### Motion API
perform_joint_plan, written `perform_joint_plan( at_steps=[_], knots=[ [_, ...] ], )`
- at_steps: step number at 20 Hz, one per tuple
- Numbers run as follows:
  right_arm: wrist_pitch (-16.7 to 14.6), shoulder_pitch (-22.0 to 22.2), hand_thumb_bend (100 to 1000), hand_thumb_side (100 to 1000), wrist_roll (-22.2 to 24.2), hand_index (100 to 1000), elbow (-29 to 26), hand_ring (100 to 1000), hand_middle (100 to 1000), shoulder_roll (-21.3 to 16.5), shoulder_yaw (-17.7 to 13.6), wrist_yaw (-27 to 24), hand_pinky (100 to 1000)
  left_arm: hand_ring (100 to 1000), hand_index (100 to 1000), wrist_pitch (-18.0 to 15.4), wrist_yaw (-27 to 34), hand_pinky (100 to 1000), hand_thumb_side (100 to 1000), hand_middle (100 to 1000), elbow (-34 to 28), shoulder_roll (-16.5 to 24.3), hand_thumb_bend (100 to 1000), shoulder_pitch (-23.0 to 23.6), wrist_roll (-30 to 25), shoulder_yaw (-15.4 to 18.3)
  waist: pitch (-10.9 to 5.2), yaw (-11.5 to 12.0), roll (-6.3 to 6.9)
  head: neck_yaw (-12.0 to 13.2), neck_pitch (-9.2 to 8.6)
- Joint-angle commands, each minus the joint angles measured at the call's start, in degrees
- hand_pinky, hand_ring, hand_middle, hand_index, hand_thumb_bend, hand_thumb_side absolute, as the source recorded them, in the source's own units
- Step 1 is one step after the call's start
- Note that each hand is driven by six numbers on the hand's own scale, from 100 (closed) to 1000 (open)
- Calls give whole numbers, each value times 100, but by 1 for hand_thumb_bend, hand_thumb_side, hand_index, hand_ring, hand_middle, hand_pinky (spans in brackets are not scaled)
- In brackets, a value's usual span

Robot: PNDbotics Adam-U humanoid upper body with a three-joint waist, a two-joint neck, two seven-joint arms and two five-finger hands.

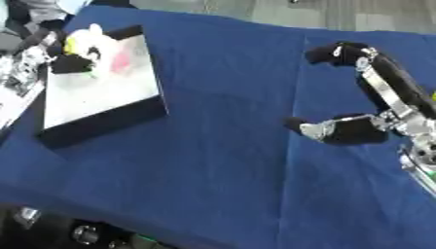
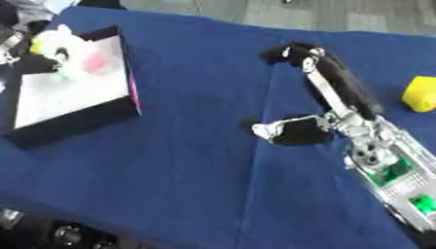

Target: Pick up the objects with one hand, pass them to the other hand, and then place them into the box on the other side of the table.

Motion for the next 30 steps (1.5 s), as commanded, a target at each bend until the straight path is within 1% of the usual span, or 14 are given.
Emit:
perform_joint_plan(
  at_steps=[1,4,7,11,12,14,15,17,20,21,24,26,28,30],
  knots=[
    [16,-46,627,187,-25,798,-119,824,684,-90,-76,-35,844,804,854,10,-189,900,861,802,9,138,100,-54,-72,134,-30,7,-49,-16,-22],
    [19,-39,627,186,-33,798,-119,824,682,-97,-88,-39,844,832,889,26,-279,920,827,845,15,133,100,-45,-73,171,-36,9,-45,-32,-19],
    [18,-34,628,186,-40,798,-119,824,682,-103,-98,-49,844,845,904,24,-319,929,830,867,2,135,100,-39,-85,184,-41,9,-42,-36,-17],
    [10,-21,628,188,-39,798,-119,825,683,-106,-99,-59,846,849,906,-2,-434,933,775,856,-3,126,100,-42,-118,195,-42,6,-39,-42,-11],
    [5,-18,627,188,-36,798,-119,825,683,-105,-99,-60,847,851,906,-9,-448,934,777,856,-1,119,100,-43,-121,202,-41,6,-38,-42,-10],
    [-3,-15,627,189,-29,798,-119,825,684,-104,-98,-61,847,850,897,-47,-478,931,776,842,-2,115,182,-42,-148,197,-39,3,-36,-44,-7],
    [-6,-13,627,189,-26,798,-119,825,684,-104,-99,-60,848,849,888,-73,-496,930,778,831,-4,114,259,-43,-160,196,-38,2,-35,-44,-6],
    [-9,-11,635,190,-18,798,-119,825,683,-102,-96,-58,848,851,874,-139,-558,930,798,820,-11,116,386,-46,-184,190,-37,2,-33,-41,-6],
    [-15,-12,628,189,-8,798,-119,825,682,-100,-91,-59,848,858,878,-226,-696,938,808,827,-5,122,471,-51,-267,181,-36,4,-31,-44,-6],
    [-15,-13,628,189,-6,797,-119,825,682,-100,-91,-61,848,862,881,-236,-754,944,806,831,-2,123,490,-54,-292,185,-37,5,-30,-47,-6],
    [-17,-12,627,191,-5,797,-119,824,682,-105,-94,-64,848,876,888,-257,-944,966,840,835,6,126,539,-57,-408,184,-38,4,-31,-79,-6],
    [-15,-10,621,197,-9,797,-119,824,681,-110,-100,-66,848,876,884,-293,-1039,970,841,829,8,127,535,-57,-541,189,-39,4,-29,-99,-6],
    [-21,-11,613,198,-15,797,-119,824,681,-119,-106,-72,848,873,880,-303,-1110,968,840,826,-1,125,510,-60,-621,213,-42,4,-28,-116,-6],
    [-34,-11,624,190,-28,797,-119,825,681,-134,-122,-80,848,866,880,-292,-1135,962,814,826,-53,126,404,-66,-609,256,-46,5,-27,-158,-6]
  ],
)
